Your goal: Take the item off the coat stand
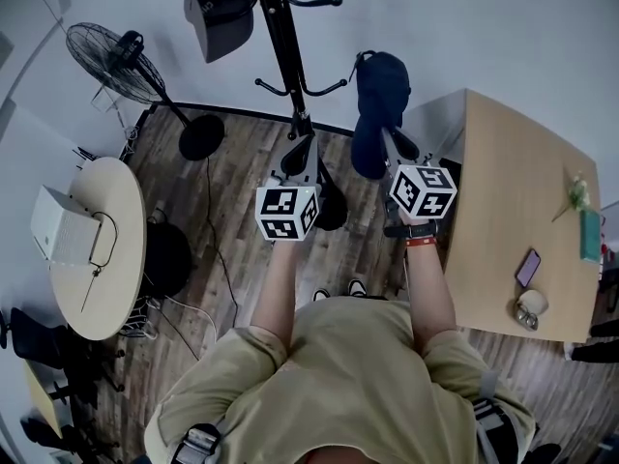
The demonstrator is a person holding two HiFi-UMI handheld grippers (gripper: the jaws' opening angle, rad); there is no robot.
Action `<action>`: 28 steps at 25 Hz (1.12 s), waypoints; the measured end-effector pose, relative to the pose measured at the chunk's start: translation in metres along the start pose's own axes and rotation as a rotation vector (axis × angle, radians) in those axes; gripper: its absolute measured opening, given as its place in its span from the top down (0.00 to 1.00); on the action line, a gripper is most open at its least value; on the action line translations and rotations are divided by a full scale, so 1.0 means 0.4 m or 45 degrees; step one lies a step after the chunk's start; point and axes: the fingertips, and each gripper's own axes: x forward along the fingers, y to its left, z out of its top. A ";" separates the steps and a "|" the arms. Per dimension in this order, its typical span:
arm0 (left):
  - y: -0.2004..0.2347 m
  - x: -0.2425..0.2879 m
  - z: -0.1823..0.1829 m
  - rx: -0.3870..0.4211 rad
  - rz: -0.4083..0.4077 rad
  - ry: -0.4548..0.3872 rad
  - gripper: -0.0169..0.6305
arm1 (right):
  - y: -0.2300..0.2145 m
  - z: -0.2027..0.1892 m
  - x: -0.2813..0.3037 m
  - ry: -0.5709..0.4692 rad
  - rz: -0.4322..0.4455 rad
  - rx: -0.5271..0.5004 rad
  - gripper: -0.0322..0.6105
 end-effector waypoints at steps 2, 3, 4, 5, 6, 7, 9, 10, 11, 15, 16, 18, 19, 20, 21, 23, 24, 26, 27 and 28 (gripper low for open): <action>0.008 -0.002 0.007 0.008 0.014 -0.010 0.94 | 0.008 -0.012 0.003 0.013 0.001 -0.015 0.90; 0.012 -0.003 0.009 0.011 0.020 -0.014 0.94 | 0.012 -0.018 0.005 0.017 0.000 -0.026 0.90; 0.015 -0.004 0.011 0.014 0.026 -0.017 0.94 | 0.015 -0.023 0.006 0.022 -0.002 -0.038 0.90; 0.018 -0.005 0.011 0.017 0.032 -0.019 0.94 | 0.018 -0.027 0.006 0.025 -0.004 -0.049 0.90; 0.021 -0.006 0.011 0.018 0.037 -0.020 0.94 | 0.022 -0.032 0.006 0.029 -0.006 -0.057 0.90; 0.024 -0.008 0.010 0.019 0.042 -0.021 0.94 | 0.026 -0.036 0.005 0.032 -0.007 -0.062 0.90; 0.029 -0.011 0.009 0.021 0.050 -0.020 0.94 | 0.033 -0.042 0.004 0.038 -0.011 -0.073 0.90; 0.032 -0.012 0.010 0.023 0.054 -0.020 0.94 | 0.037 -0.045 0.004 0.042 -0.014 -0.083 0.90; 0.034 -0.013 0.010 0.024 0.057 -0.020 0.94 | 0.040 -0.048 0.004 0.047 -0.018 -0.096 0.90; 0.036 -0.014 0.010 0.034 0.065 -0.018 0.94 | 0.051 -0.057 0.003 0.069 -0.022 -0.137 0.90; 0.035 -0.015 0.010 0.037 0.065 -0.018 0.94 | 0.054 -0.058 0.003 0.070 -0.020 -0.139 0.90; 0.035 -0.017 0.008 0.043 0.065 -0.017 0.94 | 0.060 -0.061 0.002 0.070 -0.016 -0.139 0.90; 0.035 -0.018 0.007 0.045 0.066 -0.018 0.94 | 0.062 -0.064 0.002 0.070 -0.015 -0.141 0.90; 0.036 -0.020 0.006 0.048 0.067 -0.020 0.94 | 0.065 -0.066 0.002 0.069 -0.013 -0.144 0.90; 0.038 -0.021 0.006 0.050 0.069 -0.021 0.94 | 0.068 -0.067 0.003 0.069 -0.011 -0.146 0.90; 0.040 -0.023 0.008 0.053 0.070 -0.023 0.94 | 0.073 -0.066 0.004 0.067 -0.008 -0.148 0.90; 0.041 -0.023 0.009 0.055 0.070 -0.023 0.94 | 0.075 -0.064 0.005 0.067 -0.006 -0.149 0.90; 0.043 -0.024 0.011 0.057 0.071 -0.023 0.94 | 0.079 -0.062 0.006 0.065 -0.003 -0.150 0.90; 0.044 -0.024 0.011 0.058 0.072 -0.023 0.94 | 0.081 -0.062 0.008 0.063 -0.002 -0.150 0.90; 0.047 -0.024 0.011 0.058 0.072 -0.024 0.94 | 0.083 -0.062 0.010 0.061 0.000 -0.151 0.90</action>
